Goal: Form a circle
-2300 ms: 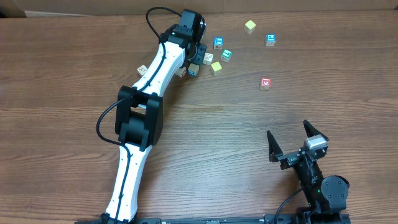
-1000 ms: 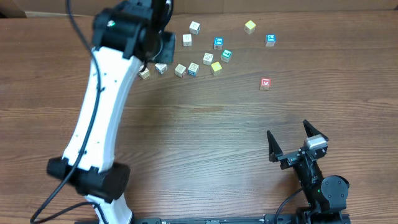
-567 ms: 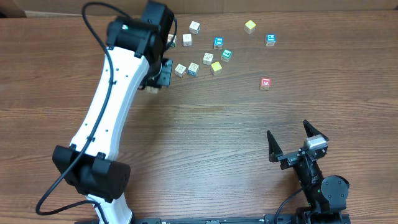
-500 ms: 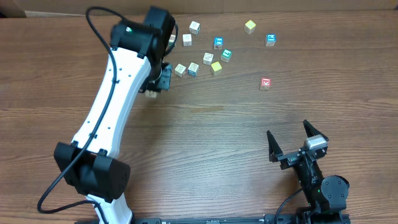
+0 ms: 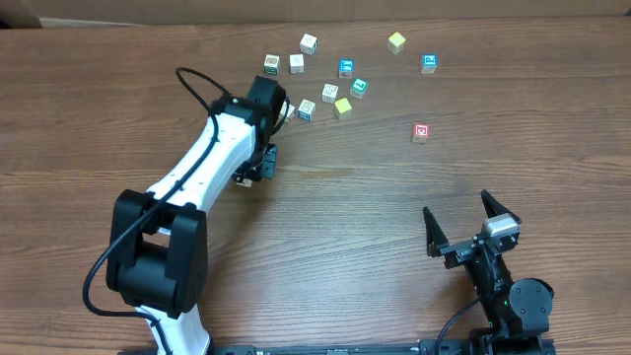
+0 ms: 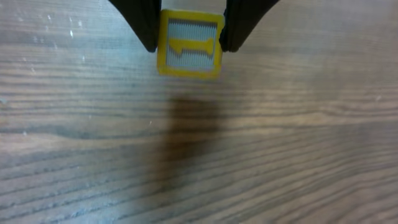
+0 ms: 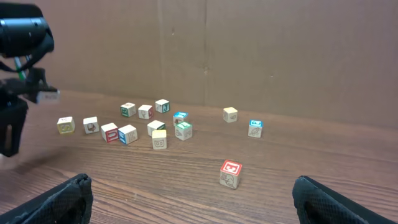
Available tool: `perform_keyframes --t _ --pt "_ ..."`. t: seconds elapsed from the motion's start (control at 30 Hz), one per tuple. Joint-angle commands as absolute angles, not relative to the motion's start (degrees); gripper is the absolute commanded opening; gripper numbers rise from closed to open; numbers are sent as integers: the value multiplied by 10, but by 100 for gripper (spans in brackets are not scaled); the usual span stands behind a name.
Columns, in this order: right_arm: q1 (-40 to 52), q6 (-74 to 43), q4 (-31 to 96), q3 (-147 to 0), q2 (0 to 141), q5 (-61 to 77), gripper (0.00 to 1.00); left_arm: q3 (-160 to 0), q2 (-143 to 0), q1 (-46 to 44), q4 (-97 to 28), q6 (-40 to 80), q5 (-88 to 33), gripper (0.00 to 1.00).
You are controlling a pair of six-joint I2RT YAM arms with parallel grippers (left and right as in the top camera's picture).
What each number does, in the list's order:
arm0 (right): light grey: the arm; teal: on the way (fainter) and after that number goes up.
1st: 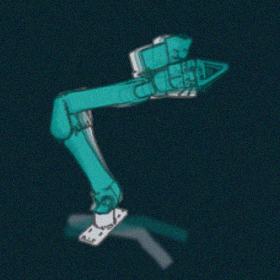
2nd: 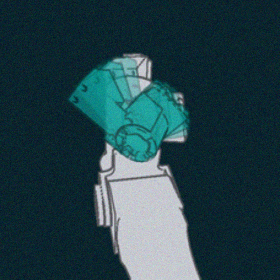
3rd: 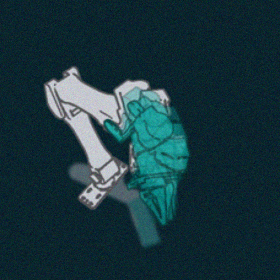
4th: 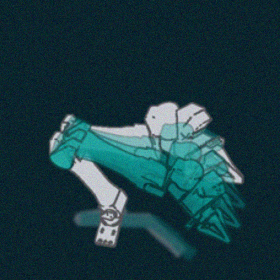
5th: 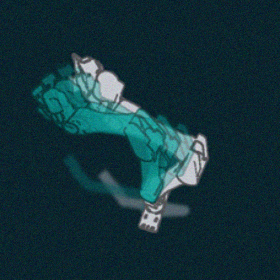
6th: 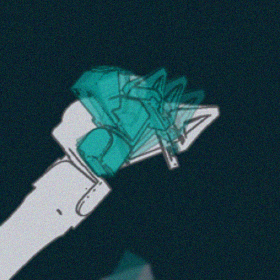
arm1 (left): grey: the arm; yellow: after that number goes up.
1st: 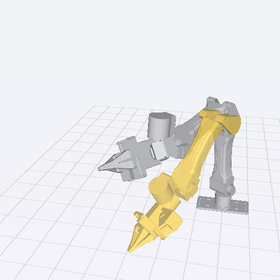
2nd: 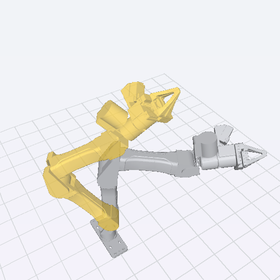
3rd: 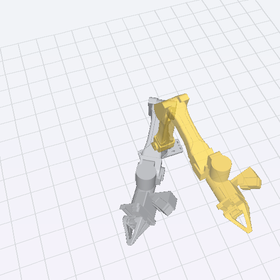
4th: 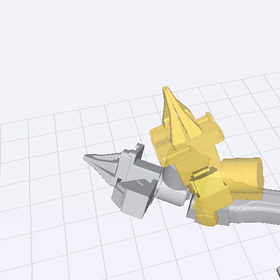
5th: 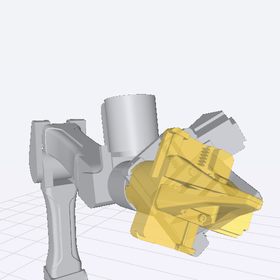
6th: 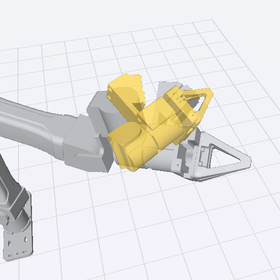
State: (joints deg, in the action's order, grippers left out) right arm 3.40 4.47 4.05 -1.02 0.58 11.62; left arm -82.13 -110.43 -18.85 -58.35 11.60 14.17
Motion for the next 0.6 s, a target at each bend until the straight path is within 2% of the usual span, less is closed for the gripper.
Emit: perform_keyframes --t 0.0,0.13,0.23,0.27,0.4,0.57 --pt "33 45 37 -4 2 116 100 -781 -1106 -181 -543 77 141 12" --pt "33 45 37 -4 2 116 100 -760 -1106 -178 -521 55 125 13" --pt "33 45 37 -4 2 116 100 -750 -1106 -171 -515 51 124 22" --pt "33 45 37 -4 2 116 100 -745 -1106 -167 -511 51 124 35" --pt "33 45 37 -4 2 116 100 -735 -1106 -160 -509 52 123 52" --pt "33 45 37 -4 2 116 100 -732 -1106 -161 -507 52 120 56"
